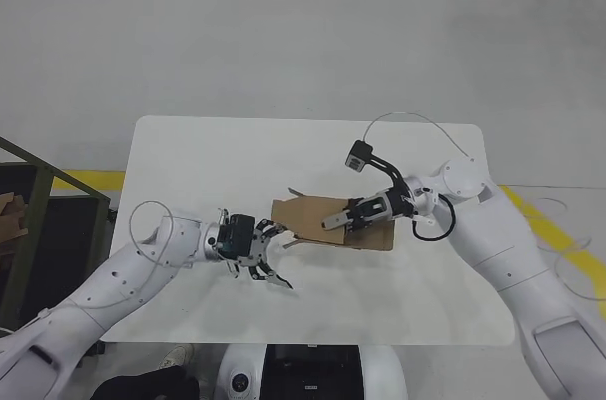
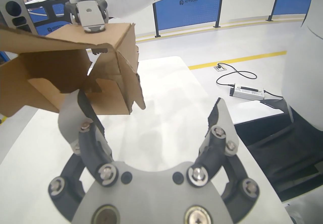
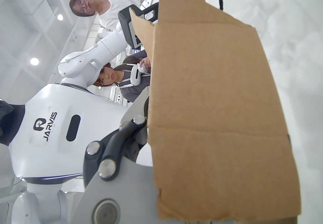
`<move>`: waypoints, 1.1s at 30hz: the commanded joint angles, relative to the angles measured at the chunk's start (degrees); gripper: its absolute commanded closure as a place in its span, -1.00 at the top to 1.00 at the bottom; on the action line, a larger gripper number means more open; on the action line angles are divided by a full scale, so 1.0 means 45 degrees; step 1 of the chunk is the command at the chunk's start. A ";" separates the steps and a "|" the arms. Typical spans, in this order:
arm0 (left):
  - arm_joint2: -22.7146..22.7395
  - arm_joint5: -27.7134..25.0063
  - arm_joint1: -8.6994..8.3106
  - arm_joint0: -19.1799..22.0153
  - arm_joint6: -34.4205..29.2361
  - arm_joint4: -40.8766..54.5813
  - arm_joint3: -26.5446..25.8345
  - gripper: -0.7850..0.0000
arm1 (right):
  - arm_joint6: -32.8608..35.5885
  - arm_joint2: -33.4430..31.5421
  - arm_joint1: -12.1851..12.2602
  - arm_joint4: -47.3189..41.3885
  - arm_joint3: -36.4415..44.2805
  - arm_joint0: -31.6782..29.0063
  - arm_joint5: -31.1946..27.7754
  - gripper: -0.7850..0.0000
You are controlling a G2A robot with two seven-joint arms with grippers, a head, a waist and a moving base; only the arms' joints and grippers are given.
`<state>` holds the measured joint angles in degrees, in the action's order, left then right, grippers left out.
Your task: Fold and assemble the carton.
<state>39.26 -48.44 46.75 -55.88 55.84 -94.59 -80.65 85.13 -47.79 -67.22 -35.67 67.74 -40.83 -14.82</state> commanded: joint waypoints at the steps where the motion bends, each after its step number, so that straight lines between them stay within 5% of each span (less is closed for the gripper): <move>1: 0.0066 0.0036 -0.0049 -0.0075 0.0036 0.0025 -0.0004 1.00 | 0.0009 -0.0047 0.0002 -0.0018 -0.0005 -0.0032 -0.0005 -1.00; 13: 0.0463 0.0019 -0.0304 -0.0495 0.0017 0.0152 -0.0407 1.00 | -0.0289 -0.0444 0.0047 -0.0024 0.0070 -0.0293 0.0032 -1.00; 33: 0.0654 -0.0110 0.0189 -0.0344 -0.0836 0.1715 -0.0082 1.00 | -0.0247 -0.0547 0.0004 0.0171 0.0338 -0.0472 0.0181 -1.00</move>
<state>41.96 -49.00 47.62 -57.19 52.16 -87.08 -81.08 84.01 -50.19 -67.20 -34.94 69.27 -42.93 -14.02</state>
